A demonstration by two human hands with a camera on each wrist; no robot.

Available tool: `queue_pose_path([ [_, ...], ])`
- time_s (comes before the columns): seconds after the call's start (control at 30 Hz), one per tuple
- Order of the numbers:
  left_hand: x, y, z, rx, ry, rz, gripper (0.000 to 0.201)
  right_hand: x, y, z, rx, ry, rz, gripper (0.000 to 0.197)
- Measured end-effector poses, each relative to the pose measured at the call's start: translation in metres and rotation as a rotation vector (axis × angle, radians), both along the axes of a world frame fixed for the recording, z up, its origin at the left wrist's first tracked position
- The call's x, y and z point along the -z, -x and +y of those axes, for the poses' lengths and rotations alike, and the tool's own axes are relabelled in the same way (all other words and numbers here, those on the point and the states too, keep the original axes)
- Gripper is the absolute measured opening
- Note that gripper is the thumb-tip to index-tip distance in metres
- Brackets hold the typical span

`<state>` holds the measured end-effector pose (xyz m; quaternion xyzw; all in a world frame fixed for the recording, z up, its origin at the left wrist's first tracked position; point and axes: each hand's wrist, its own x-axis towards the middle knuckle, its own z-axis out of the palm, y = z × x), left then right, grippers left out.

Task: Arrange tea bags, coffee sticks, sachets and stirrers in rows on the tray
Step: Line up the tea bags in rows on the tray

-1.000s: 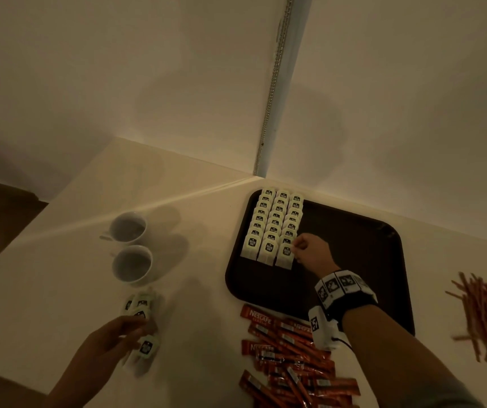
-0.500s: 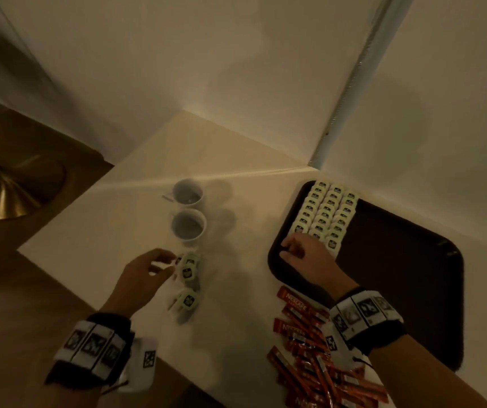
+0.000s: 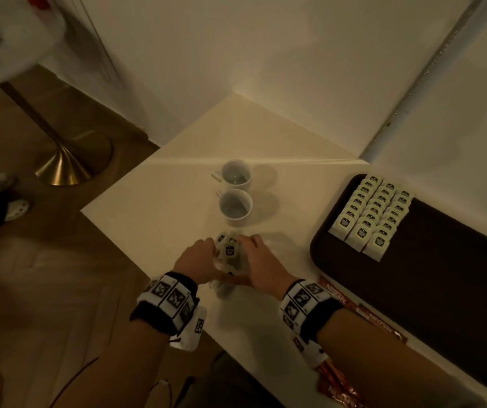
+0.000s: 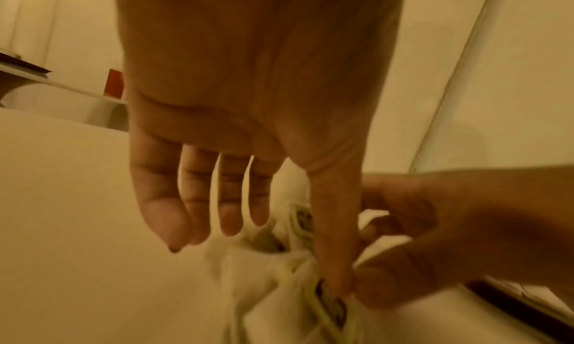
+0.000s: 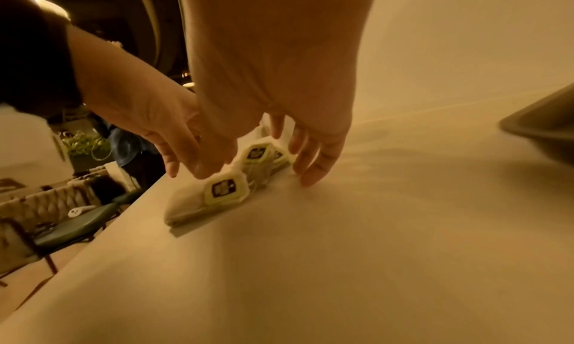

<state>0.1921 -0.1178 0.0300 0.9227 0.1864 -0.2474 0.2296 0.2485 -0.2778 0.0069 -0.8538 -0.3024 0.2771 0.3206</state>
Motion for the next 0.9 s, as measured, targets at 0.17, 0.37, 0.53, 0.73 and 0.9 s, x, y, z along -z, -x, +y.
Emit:
queue_pose_path([
  [0.17,0.01,0.01,-0.008,0.04,-0.052,0.029,0.055,0.009,-0.002,0.015,0.057,-0.012,-0.067,0.058],
  [0.37,0.002,0.006,-0.014,0.058,-0.039,0.055,0.011,0.002,-0.01,0.02,0.064,0.026,-0.061,0.019],
  [0.53,-0.01,0.002,-0.005,0.097,0.222,0.114,0.014,-0.029,-0.029,-0.002,0.161,-0.096,0.042,0.013],
  [0.73,-0.058,-0.022,-0.028,-0.306,0.967,-0.087,0.026,-0.098,-0.064,-0.04,0.323,-0.339,0.014,0.018],
  [0.9,-0.097,-0.052,-0.06,-0.507,1.357,-0.375,0.031,-0.158,-0.083,-0.069,0.325,-0.401,-0.155,0.012],
])
